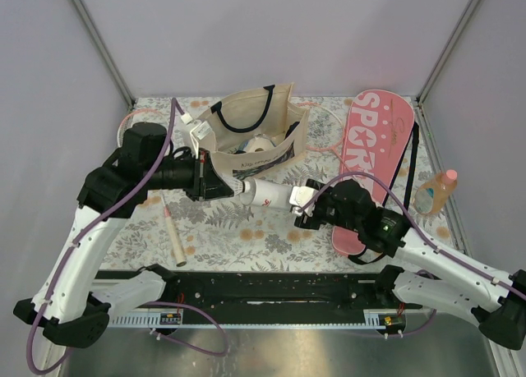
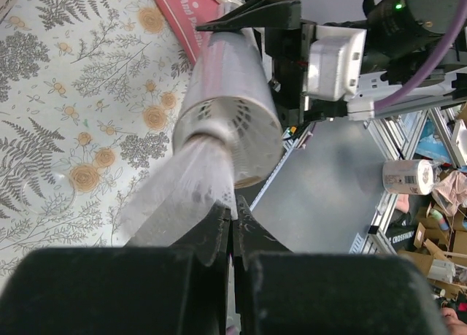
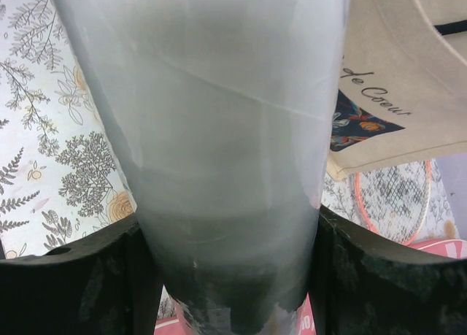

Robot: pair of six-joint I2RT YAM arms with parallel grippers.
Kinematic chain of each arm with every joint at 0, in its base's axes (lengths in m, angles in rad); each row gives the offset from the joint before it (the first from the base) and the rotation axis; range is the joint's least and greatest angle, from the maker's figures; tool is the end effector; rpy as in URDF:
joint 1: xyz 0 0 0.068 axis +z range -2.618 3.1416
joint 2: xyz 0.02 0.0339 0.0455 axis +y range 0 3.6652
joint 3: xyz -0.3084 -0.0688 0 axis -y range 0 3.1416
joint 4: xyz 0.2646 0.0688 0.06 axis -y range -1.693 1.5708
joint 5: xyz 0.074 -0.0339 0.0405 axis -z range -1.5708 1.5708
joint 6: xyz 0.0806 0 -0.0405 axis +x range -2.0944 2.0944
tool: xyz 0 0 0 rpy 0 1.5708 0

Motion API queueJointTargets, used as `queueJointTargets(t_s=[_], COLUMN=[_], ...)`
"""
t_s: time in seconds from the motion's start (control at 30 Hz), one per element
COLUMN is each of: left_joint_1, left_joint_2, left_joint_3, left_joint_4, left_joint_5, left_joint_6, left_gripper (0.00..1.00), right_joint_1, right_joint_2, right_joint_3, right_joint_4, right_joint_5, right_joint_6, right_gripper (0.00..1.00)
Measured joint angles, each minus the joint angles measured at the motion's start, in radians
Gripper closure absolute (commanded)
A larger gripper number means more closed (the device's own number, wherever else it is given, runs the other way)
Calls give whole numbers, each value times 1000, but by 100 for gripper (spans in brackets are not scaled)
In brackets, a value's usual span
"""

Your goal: Pack up the badminton gear

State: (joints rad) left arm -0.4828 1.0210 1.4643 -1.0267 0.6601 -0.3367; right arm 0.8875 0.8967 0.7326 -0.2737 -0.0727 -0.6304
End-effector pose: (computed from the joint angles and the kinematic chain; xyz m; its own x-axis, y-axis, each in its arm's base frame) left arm 0.1427 -0.1306 0.4683 -0.7314 0.0887 -0.6761 0.6128 0.5206 -0.5945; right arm 0.1458 0.1884 0.3050 0.2642 -0.6067 -0.7498 -0.8161 0.2736 -0.5090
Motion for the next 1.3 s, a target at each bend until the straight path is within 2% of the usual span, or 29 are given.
queueJointTargets(t_s=[0.37, 0.7, 1.3], left_joint_1=[-1, -13, -116], left_joint_2=[2, -2, 58], left_joint_3=[0, -81, -231], left_joint_4=[-15, 117, 306], left_joint_5=[6, 86, 92], left_joint_6=[-1, -56, -137], left_gripper=[100, 100, 100], right_joint_1=[1, 2, 2], right_joint_2=[-15, 12, 61], right_joint_3=[0, 0, 0], right_joint_4=[23, 23, 47], right_joint_5=[-25, -51, -86], right_joint_6=[0, 8, 22], right_gripper=[34, 35, 35])
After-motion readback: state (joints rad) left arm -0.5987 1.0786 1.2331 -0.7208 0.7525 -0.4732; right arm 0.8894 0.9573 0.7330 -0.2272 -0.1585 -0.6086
